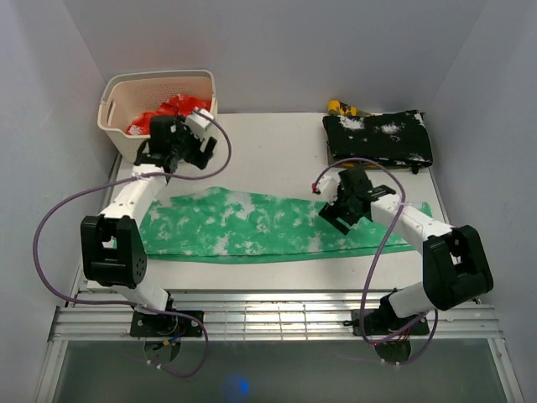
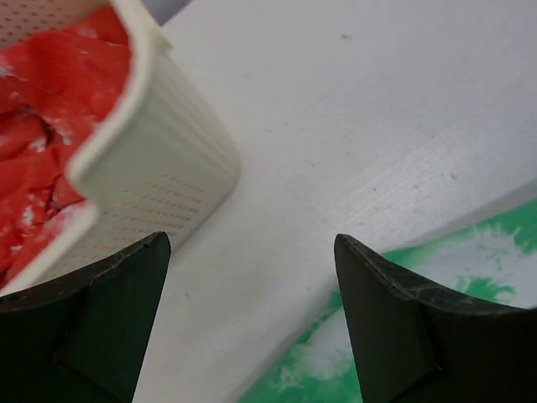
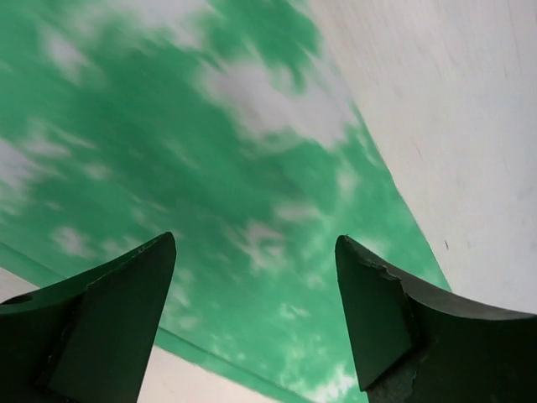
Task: Fold and stack the trousers
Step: Fold the trousers
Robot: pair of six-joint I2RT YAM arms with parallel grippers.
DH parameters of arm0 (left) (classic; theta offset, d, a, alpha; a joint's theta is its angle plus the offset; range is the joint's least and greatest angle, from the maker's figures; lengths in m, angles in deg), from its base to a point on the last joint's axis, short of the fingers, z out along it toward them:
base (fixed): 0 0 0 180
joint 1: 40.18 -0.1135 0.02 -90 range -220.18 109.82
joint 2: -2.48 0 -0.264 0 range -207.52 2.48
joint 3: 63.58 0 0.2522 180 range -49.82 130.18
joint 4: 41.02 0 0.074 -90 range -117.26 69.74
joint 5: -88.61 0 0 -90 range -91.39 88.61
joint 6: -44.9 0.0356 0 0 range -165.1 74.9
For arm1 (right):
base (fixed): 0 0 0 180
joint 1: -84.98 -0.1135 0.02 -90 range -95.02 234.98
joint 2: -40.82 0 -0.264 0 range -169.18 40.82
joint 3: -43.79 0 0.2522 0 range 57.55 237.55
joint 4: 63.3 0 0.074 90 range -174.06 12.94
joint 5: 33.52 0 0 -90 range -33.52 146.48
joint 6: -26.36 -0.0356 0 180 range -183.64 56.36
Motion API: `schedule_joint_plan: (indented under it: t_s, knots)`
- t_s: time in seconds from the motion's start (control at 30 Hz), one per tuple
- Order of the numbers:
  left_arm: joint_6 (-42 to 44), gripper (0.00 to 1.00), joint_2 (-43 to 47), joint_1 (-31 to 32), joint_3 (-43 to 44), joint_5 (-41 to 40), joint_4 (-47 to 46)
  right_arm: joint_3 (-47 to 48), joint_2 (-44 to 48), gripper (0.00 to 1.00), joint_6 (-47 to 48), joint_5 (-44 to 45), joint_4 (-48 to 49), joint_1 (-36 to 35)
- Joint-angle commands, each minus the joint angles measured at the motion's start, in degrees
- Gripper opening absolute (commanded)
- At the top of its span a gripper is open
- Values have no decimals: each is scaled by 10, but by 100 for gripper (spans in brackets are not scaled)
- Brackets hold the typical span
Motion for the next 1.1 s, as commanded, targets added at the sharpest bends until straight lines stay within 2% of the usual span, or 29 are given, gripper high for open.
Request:
schedule_joint_plan:
  t_s: [0.0, 0.03, 0.07, 0.13, 0.17, 0.23, 0.27, 0.4, 0.43, 0.47, 0.63, 0.77, 0.9, 1.07]
  knots:
    - [-51, 90, -20, -75, 128, 61, 237, 49, 9, 82, 35, -99, -147, 139]
    - [-52, 89, -27, -93, 161, 90, 326, 54, 3, 80, 55, -103, -169, 172]
    - [-36, 86, -41, -116, 171, 121, 372, 62, -16, 79, 63, -106, -182, 225]
    - [-22, 82, -44, -151, 168, 169, 448, 77, -41, 76, 70, -107, -208, 274]
    - [-18, 82, -44, -156, 140, 167, 466, 83, -67, 73, 70, -109, -214, 320]
    - [4, 79, -40, -167, 98, 156, 484, 92, -89, 67, 64, -110, -219, 353]
    - [11, 79, -38, -168, 51, 145, 483, 95, -108, 66, 60, -104, -217, 378]
    - [5, 76, -44, -181, -46, 65, 419, 97, -147, 56, 53, -84, -216, 425]
    - [5, 76, -60, -184, -57, 49, 389, 103, -149, 51, 50, -83, -218, 434]
    - [6, 75, -70, -189, -62, 28, 380, 110, -144, 50, 49, -89, -223, 453]
    - [-8, 73, -138, -226, -21, 12, 359, 184, -119, 47, 29, -96, -252, 532]
    - [-22, 74, -158, -228, 18, 37, 368, 226, -127, 42, 20, -110, -280, 604]
    - [-35, 77, -157, -228, 32, 71, 370, 209, -142, 42, 7, -139, -278, 642]
    - [-36, 78, -136, -228, 23, 80, 366, 186, -161, 39, -24, -172, -270, 649]
